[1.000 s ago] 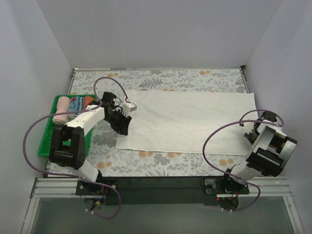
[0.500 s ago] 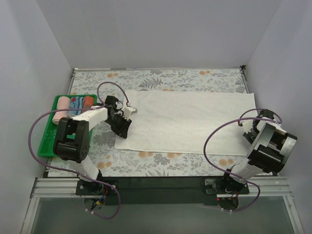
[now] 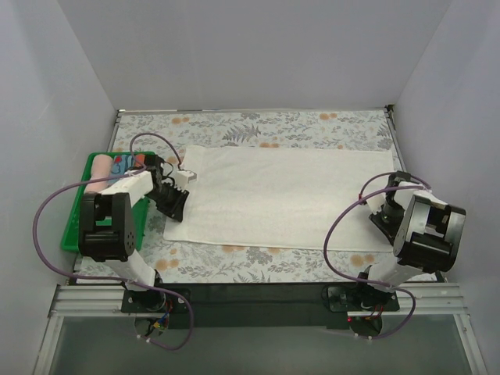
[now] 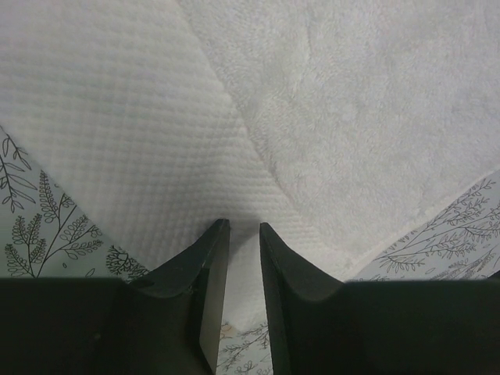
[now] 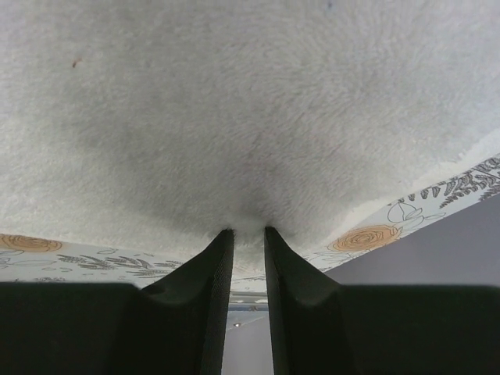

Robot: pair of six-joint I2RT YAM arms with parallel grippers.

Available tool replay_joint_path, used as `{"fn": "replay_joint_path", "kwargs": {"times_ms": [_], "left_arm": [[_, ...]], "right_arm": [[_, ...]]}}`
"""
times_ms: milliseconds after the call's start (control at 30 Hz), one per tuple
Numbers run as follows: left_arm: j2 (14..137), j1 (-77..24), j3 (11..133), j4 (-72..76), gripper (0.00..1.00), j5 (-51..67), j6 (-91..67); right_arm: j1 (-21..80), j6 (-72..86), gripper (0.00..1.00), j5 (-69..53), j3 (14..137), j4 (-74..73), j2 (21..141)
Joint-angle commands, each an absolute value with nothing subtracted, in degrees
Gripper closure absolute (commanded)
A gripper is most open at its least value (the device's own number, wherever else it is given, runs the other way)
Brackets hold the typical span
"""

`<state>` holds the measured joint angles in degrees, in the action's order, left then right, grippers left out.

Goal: Roll the towels
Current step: Flatten the towel, then fold the towel

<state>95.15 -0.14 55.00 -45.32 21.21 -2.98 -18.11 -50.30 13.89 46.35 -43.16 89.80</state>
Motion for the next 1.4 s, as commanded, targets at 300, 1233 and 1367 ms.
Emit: {"fn": "replay_joint_path", "kwargs": {"times_ms": [300,1233,1367], "left_arm": [[94.8,1.7,71.5,-54.7,0.51,23.2,3.7],[107.8,1.7,92.6,-33.5,0.42,37.7,-7.6],[108.6,1.6,92.0,-32.5,0.42,38.6,-8.0]], "right_arm": [[-17.7,-47.7,0.45,-3.7,59.8,-52.6,87.1],[-17.7,-26.3,0.62,-7.0,123.8,-47.7,132.5],[-17.8,-25.5,0.61,-5.3,123.0,-44.3,132.9]]}}
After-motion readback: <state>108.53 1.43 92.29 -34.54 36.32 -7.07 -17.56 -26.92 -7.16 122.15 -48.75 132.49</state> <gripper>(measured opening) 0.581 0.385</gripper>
